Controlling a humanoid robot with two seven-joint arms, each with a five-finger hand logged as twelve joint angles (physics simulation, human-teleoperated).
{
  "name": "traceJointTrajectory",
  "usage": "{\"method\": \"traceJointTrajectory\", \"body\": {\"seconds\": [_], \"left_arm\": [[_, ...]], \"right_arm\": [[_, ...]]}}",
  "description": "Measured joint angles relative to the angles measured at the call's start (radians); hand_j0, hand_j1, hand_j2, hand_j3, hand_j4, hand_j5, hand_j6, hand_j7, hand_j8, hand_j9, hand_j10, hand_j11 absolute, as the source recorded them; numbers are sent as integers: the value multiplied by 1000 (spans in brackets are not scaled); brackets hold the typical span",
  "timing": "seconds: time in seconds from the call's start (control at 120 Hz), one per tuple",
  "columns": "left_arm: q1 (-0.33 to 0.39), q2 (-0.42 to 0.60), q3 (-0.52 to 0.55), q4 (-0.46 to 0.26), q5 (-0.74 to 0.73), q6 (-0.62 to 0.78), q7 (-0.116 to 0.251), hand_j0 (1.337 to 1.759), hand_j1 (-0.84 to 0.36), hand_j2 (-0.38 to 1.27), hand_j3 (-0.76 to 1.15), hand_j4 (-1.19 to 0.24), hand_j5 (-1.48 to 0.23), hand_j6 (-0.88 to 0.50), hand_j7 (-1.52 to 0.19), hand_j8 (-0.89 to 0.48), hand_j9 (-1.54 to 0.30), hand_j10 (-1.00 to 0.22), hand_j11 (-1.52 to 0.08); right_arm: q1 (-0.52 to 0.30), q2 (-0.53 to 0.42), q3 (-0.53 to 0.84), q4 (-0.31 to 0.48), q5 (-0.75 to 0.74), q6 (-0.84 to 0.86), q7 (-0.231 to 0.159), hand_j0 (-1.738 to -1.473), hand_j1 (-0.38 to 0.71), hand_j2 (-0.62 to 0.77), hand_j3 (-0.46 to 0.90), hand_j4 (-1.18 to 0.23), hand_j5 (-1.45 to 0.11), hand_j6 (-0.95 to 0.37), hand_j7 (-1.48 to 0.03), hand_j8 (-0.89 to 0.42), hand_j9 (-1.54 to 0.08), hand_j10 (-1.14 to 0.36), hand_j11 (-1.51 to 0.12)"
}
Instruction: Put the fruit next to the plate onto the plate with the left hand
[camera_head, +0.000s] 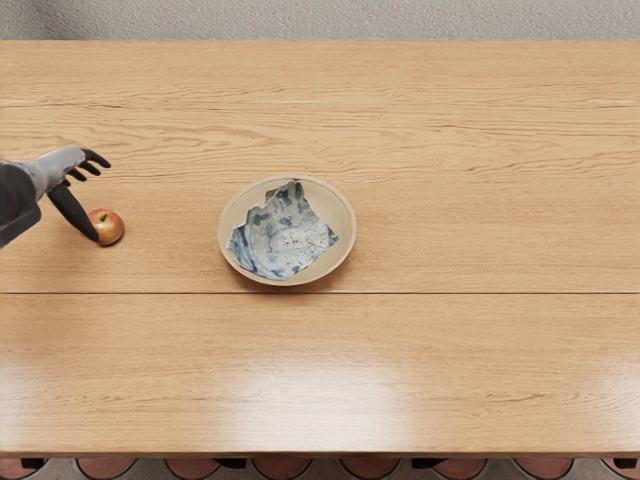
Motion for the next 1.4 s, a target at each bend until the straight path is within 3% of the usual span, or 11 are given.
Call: {"method": "traceJointTrajectory", "body": {"seconds": [0.333, 0.975, 1.267, 1.4], "left_arm": [[0, -50, 66, 18, -5, 64, 2, 1658, 53, 55, 0, -256, -326, -258, -326, -257, -325, -255, -325], [10, -137, 120, 153, 3, 75, 2, 1658, 43, 55, 0, -262, -335, -263, -335, -263, -335, -262, -334], [9, -140, 144, 157, 4, 85, 2, 1658, -71, 75, 0, -357, -459, -358, -459, -358, -459, -357, -458], [8, -140, 158, 156, 7, 101, 3, 1632, -155, 83, 314, -436, -558, -407, -520, -370, -502, -434, -561]], "right_arm": [[0, 0, 0, 0, 0, 0, 0, -1658, -307, -7, 0, -35, -45, -35, -45, -35, -45, -35, -45], [2, 0, 0, 0, 0, 0, 0, -1658, -307, -7, 0, -35, -45, -35, -45, -35, -45, -35, -45], [2, 0, 0, 0, 0, 0, 0, -1658, -307, -7, 0, -35, -45, -35, -45, -35, -45, -35, -45], [2, 0, 0, 0, 0, 0, 0, -1658, -307, -7, 0, -35, -45, -35, -45, -35, -45, -35, -45]]}}
